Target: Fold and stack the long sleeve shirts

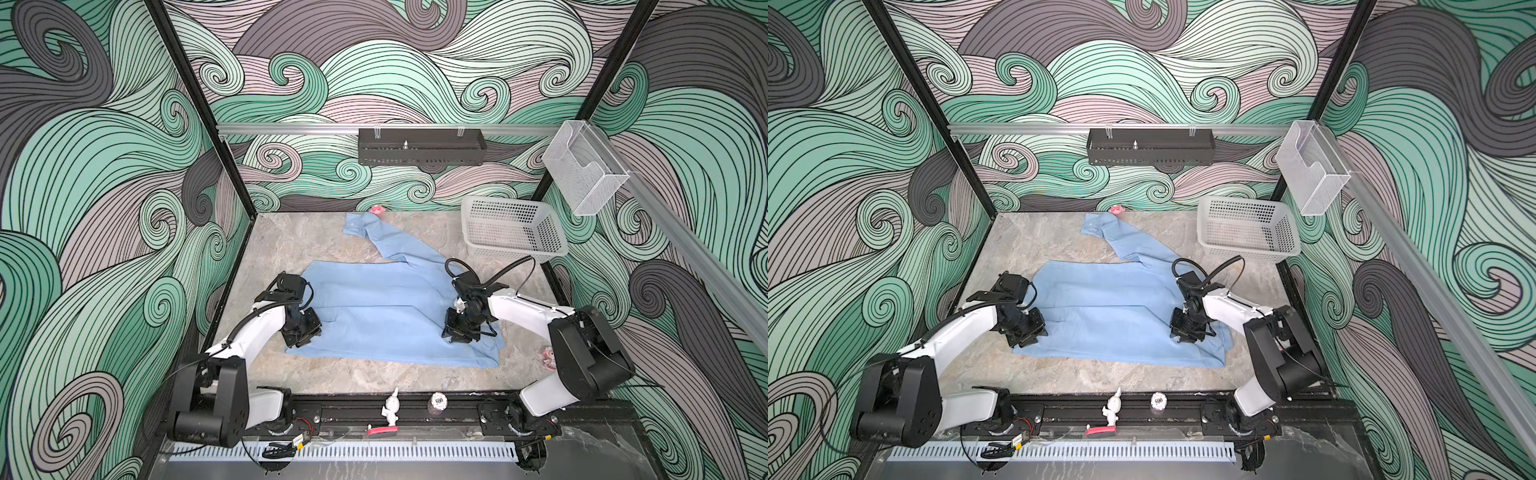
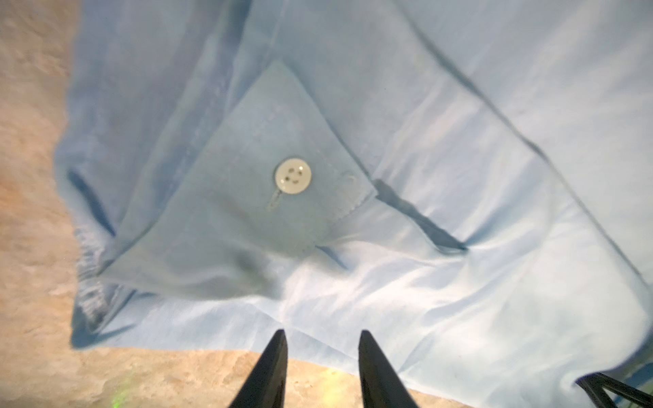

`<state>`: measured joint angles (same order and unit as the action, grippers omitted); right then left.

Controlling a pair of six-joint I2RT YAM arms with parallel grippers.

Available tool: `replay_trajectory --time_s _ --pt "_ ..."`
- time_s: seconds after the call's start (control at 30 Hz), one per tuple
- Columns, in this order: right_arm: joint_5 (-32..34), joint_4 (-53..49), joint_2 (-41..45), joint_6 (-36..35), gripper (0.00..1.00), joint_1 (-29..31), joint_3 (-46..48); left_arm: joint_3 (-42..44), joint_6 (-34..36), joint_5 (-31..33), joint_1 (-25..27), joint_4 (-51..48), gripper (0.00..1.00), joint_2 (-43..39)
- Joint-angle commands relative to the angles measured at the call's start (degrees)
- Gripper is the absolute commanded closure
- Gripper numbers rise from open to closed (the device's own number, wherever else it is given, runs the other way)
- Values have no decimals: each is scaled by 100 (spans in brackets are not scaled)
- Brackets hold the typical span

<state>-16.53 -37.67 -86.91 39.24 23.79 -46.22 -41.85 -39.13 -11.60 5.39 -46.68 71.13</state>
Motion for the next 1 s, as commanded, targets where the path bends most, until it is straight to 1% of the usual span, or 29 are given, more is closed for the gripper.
replay_trajectory --time_s 0.0,0.1,0.17,0.23,0.37,0.5,0.57,0.67,0.87,0.97 --pt "954 -488 646 -196 57 -6 -588 -849 118 143 -38 -454 58 -230" --pt "1776 -764 741 -392 49 -249 -1431 -1820 363 759 -42 -378 49 -130" --pt "1935 -844 447 -448 46 -576 -1962 -2434 501 878 -177 -305 43 175" --pt "2055 -920 -39 -529 44 -875 -2480 -3076 621 858 -307 -293 40 695" --pt "2138 -912 -1116 -774 42 -1258 -3364 -4169 770 858 -430 -397 40 1987" --pt "1716 -791 -2073 -1092 43 -1391 -4221 -5081 845 597 -586 -776 43 3154" --pt "1411 -642 -2444 -1212 44 -1386 -4577 -5269 838 450 -635 -774 44 3545" --pt "1309 -613 -2938 -1423 46 -1307 -5122 -5287 811 336 -678 -658 45 3758" --pt "1386 -591 -3784 -1907 47 -1050 -6117 -5185 776 231 -763 -567 46 3643" --pt "1537 -600 -4246 -2130 47 -874 -6631 -5120 793 202 -785 -564 46 3474"
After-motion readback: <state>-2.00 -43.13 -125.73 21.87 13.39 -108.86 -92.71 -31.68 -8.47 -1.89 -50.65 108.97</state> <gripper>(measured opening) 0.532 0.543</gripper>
